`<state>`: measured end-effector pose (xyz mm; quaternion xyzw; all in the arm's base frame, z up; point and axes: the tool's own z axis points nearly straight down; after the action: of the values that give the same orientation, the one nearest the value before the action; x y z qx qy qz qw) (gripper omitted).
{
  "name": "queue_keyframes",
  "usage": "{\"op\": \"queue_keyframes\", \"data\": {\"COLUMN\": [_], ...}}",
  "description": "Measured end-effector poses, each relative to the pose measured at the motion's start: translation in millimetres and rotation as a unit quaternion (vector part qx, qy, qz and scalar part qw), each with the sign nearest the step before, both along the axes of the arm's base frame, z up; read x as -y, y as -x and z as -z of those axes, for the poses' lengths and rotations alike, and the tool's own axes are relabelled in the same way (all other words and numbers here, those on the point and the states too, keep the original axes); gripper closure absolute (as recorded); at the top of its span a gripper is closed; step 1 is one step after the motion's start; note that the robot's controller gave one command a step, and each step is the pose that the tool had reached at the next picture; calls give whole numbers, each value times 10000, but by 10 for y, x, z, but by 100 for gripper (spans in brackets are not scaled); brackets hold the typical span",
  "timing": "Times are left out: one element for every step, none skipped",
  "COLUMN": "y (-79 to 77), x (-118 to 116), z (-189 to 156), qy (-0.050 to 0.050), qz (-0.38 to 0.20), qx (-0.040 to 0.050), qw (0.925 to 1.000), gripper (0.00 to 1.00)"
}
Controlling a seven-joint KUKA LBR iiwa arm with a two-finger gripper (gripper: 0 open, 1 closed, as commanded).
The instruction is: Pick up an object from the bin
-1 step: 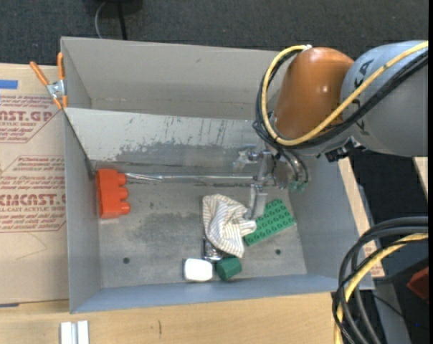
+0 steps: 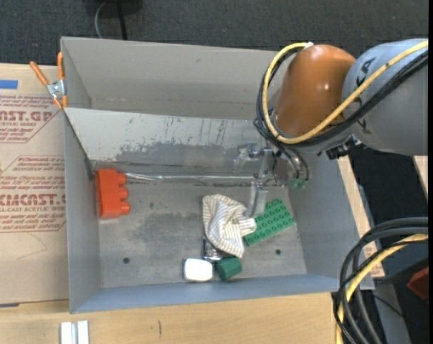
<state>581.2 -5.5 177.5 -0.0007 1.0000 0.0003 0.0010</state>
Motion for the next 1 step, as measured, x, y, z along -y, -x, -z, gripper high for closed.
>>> {"op": "queue_keyframes", "data": {"y": [129], "x": [78], "z": [565], "qy": [1], "qz": [-375], "qx": [6], "qw": [9993], "gripper": [0]}}
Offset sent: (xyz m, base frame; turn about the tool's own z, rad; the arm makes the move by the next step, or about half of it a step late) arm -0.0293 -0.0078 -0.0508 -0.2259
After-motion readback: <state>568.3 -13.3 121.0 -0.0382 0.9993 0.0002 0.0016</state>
